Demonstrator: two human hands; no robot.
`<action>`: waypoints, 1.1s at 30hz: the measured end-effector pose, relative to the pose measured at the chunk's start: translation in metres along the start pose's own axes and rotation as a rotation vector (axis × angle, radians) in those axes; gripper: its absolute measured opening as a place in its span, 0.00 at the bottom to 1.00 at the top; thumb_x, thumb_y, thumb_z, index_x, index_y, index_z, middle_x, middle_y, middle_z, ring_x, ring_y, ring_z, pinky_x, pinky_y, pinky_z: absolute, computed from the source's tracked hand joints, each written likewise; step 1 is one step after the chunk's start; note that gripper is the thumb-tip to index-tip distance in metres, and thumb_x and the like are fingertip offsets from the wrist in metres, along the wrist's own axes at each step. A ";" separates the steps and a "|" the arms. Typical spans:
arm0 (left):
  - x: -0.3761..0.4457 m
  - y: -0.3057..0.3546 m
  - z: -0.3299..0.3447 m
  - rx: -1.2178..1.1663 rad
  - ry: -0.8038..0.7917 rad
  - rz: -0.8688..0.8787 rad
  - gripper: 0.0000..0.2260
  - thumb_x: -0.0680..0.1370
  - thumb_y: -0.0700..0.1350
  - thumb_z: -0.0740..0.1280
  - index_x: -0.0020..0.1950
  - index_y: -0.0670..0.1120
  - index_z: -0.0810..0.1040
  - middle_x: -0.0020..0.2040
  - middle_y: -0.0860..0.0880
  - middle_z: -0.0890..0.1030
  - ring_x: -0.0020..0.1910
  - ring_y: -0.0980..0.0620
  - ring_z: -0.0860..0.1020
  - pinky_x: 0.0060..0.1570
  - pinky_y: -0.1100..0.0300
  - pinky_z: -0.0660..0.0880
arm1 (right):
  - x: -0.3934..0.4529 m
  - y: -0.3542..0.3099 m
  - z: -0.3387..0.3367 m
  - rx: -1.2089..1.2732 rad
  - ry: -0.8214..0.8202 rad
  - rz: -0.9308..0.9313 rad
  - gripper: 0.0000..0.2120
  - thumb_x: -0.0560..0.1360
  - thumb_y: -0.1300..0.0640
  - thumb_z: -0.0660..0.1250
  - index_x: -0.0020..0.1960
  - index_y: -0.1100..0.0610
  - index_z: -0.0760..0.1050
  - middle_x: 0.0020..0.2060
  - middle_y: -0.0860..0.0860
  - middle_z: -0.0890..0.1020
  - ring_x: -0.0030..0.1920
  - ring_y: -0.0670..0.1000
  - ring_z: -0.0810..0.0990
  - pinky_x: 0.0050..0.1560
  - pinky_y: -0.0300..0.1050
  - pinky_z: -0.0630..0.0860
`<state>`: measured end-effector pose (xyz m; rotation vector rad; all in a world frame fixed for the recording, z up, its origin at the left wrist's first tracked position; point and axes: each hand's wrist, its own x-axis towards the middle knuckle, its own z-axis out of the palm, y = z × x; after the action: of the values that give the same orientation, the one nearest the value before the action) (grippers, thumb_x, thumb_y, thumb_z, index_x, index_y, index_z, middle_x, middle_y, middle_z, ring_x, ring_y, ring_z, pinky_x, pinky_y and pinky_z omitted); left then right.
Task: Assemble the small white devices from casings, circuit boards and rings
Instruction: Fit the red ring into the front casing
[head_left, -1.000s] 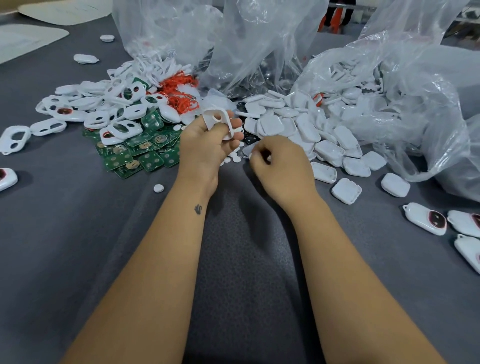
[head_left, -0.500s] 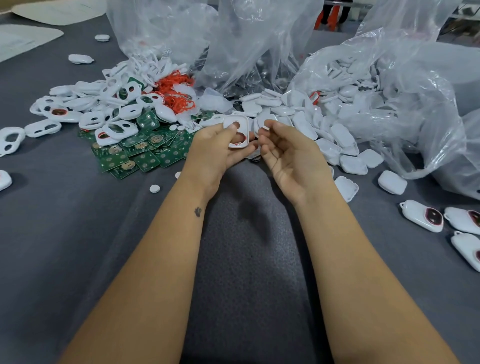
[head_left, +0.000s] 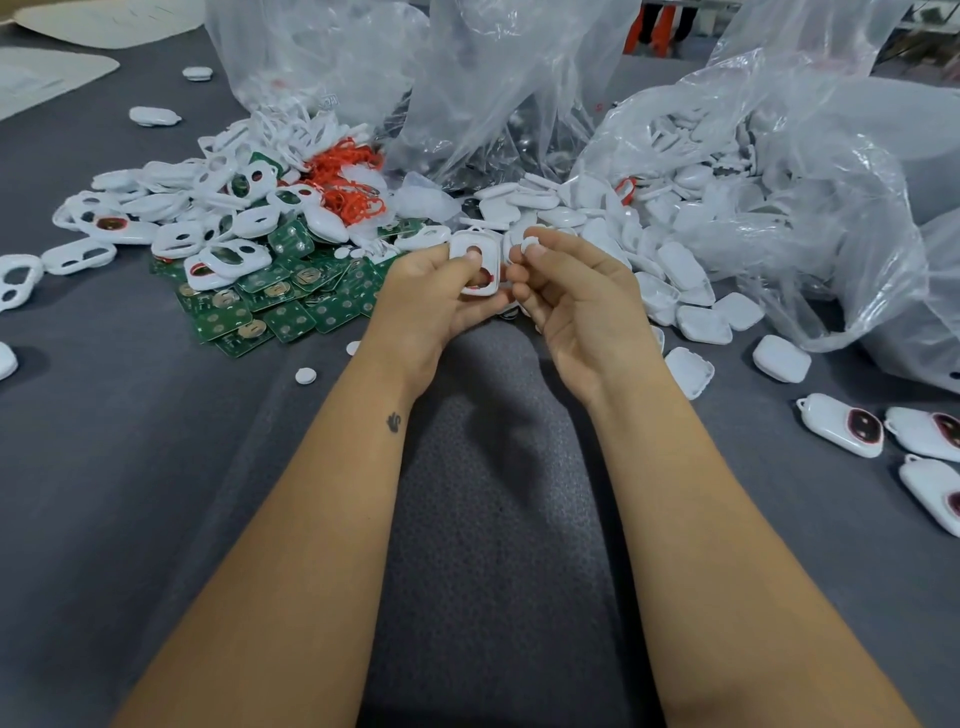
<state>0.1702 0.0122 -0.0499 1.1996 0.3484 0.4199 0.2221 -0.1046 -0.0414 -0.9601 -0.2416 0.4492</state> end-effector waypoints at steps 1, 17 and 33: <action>0.000 0.000 0.000 -0.002 0.002 0.002 0.10 0.81 0.36 0.61 0.43 0.39 0.79 0.37 0.46 0.79 0.34 0.53 0.83 0.37 0.65 0.79 | 0.000 0.000 0.000 0.006 0.005 -0.004 0.07 0.76 0.70 0.64 0.46 0.62 0.78 0.33 0.54 0.83 0.34 0.48 0.81 0.37 0.37 0.78; 0.002 -0.007 0.004 0.261 -0.007 0.057 0.07 0.81 0.39 0.63 0.49 0.45 0.81 0.40 0.50 0.82 0.38 0.58 0.79 0.42 0.64 0.80 | 0.005 0.003 -0.003 -0.213 0.139 -0.181 0.09 0.77 0.70 0.63 0.50 0.59 0.78 0.32 0.50 0.78 0.31 0.45 0.76 0.37 0.38 0.74; 0.004 -0.010 -0.001 0.258 -0.105 0.065 0.12 0.77 0.32 0.65 0.48 0.48 0.82 0.38 0.53 0.85 0.39 0.58 0.83 0.38 0.67 0.78 | 0.003 0.001 -0.007 -0.753 0.133 -0.361 0.12 0.72 0.65 0.71 0.40 0.48 0.81 0.36 0.43 0.84 0.40 0.40 0.81 0.48 0.38 0.78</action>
<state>0.1745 0.0118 -0.0600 1.4823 0.2791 0.3742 0.2275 -0.1080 -0.0466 -1.6366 -0.4704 -0.0597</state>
